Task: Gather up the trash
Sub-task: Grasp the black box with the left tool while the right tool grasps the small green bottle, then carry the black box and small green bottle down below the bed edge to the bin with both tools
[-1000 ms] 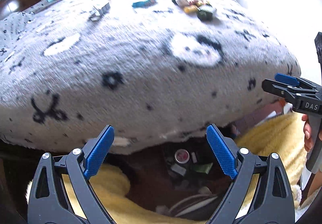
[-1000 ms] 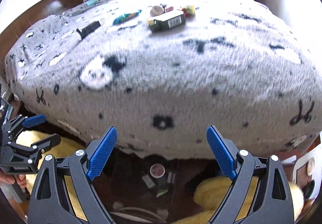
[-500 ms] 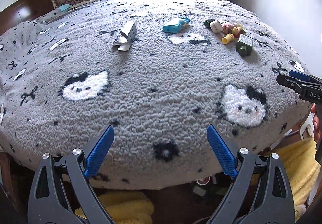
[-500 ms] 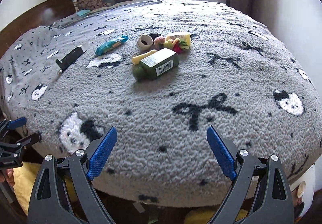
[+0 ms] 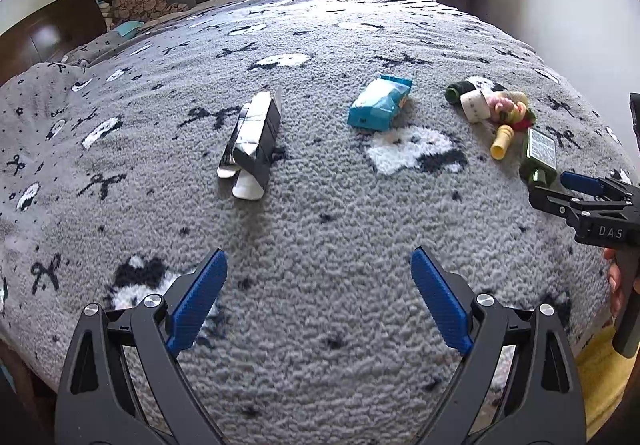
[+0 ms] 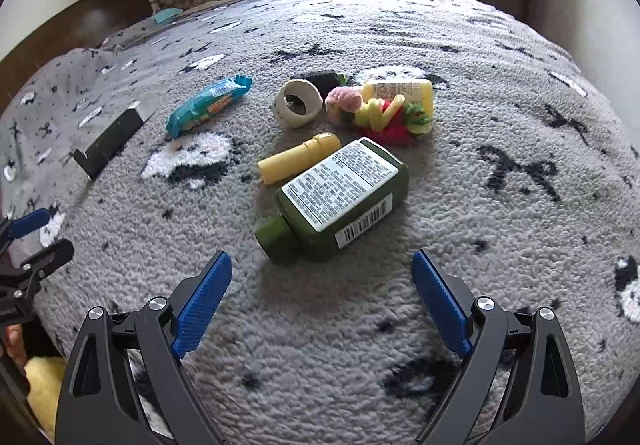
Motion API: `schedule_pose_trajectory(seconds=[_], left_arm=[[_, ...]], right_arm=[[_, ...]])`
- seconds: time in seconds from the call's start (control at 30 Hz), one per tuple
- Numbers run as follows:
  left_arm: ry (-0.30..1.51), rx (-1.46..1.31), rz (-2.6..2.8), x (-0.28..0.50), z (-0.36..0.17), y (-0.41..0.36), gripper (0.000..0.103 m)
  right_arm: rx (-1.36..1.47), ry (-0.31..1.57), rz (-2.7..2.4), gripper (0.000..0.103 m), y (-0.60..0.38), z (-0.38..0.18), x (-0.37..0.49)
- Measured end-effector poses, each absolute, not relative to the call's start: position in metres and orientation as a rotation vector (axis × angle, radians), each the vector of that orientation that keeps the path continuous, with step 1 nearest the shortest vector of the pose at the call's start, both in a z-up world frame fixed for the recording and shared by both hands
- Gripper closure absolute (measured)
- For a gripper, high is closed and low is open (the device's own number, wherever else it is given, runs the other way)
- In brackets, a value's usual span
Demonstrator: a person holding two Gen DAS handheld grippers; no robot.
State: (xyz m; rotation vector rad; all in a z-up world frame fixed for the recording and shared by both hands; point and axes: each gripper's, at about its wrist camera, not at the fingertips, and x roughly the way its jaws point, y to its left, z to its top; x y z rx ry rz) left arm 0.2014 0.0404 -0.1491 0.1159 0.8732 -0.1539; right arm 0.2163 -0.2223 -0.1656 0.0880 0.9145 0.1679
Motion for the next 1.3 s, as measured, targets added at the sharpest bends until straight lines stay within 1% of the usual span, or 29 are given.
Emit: schedule_pose_trajectory(seconds=[0.2,0.27,0.33,0.37,0.47,0.53,0.6,0.63,0.77,0.97,1.3], left_arm=[[0.857,0.129,-0.108,0.248,-0.143,0.049,0.015],[0.859,0.13,-0.083,0.267,-0.144,0.056,0.015],[0.867,0.131,-0.062,0.285,-0.147,0.062,0.015],[0.874,0.13,-0.053,0.291,-0.149,0.065,0.015],[0.913,0.111,-0.064,0.311,-0.161,0.071,0.016],[0.939,0.103,-0.076,0.321,-0.17,0.074,0.024],[0.956,0.081,-0.1,0.326,-0.177,0.077,0.033],[0.953,0.076,-0.105,0.326,-0.178,0.077,0.035],[0.942,0.079,-0.142,0.323,-0.175,0.071,0.059],[0.93,0.078,-0.165,0.301,-0.169,0.065,0.06],[0.893,0.061,-0.263,0.219,-0.157,0.03,0.06]], right_arm=[[0.101,0.93,0.182,0.012,-0.214,-0.168,0.237],[0.1,0.933,0.17,0.014,-0.21,-0.169,0.246],[0.097,0.931,0.156,0.024,-0.209,-0.17,0.253],[0.093,0.931,0.148,0.026,-0.208,-0.17,0.256],[0.065,0.927,0.125,0.041,-0.208,-0.171,0.261],[0.049,0.925,0.108,0.054,-0.21,-0.171,0.263],[0.038,0.924,0.112,0.055,-0.212,-0.171,0.263],[0.035,0.919,0.113,0.056,-0.213,-0.171,0.263],[0.021,0.909,0.111,0.058,-0.216,-0.172,0.259],[0.01,0.903,0.108,0.06,-0.219,-0.169,0.242],[0.001,0.903,0.09,0.06,-0.233,-0.16,0.186]])
